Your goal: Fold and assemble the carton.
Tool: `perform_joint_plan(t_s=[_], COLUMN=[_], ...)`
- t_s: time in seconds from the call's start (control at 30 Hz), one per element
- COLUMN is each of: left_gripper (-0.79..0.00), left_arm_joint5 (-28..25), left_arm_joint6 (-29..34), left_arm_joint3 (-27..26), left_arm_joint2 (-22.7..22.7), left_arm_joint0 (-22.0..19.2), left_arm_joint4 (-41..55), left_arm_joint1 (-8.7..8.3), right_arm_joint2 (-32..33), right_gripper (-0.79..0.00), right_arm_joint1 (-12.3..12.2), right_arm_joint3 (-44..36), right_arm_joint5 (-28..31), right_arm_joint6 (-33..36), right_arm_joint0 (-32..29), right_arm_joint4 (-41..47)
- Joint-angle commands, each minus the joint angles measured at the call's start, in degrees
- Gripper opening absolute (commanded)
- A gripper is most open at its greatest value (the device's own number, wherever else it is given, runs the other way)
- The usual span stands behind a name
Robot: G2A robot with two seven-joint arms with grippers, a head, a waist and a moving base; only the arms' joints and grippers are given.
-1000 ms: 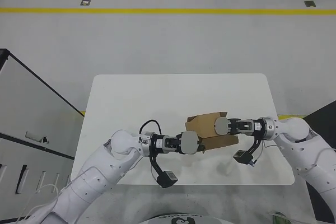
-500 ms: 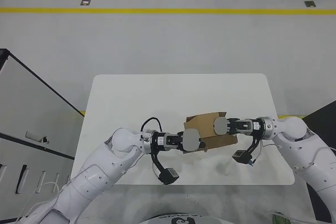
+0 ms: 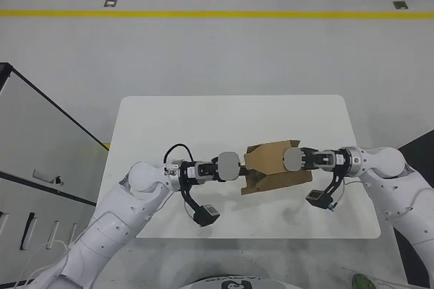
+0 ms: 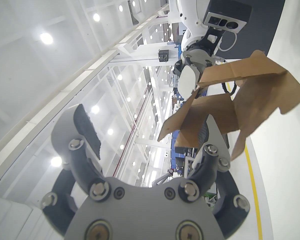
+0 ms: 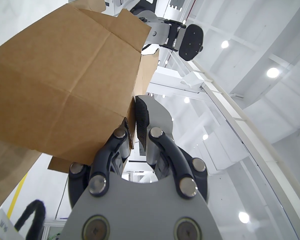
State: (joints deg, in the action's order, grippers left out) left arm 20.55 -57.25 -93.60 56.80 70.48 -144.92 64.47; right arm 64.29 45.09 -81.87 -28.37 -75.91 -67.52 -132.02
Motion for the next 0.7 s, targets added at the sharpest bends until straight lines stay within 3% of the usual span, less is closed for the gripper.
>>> perform_joint_plan(t_s=[0.0,0.67], left_gripper=[0.0,0.0], left_arm_joint5=[0.05,-0.61], left_arm_joint6=[0.01,-0.5], left_arm_joint3=[0.05,-0.51], left_arm_joint2=[0.76,2.72], left_arm_joint0=[0.6,5.16], left_arm_joint4=[-0.09,0.17], left_arm_joint1=[-0.22,-1.28], right_arm_joint2=[0.36,3.39], right_gripper=[-0.785,-0.785], right_arm_joint1=[0.03,0.79], right_arm_joint3=[-0.1,-0.89], right_arm_joint5=[0.15,0.24], right_arm_joint6=[-0.15,-0.24], right_arm_joint0=[-0.17,-1.68], right_arm_joint4=[0.76,4.12])
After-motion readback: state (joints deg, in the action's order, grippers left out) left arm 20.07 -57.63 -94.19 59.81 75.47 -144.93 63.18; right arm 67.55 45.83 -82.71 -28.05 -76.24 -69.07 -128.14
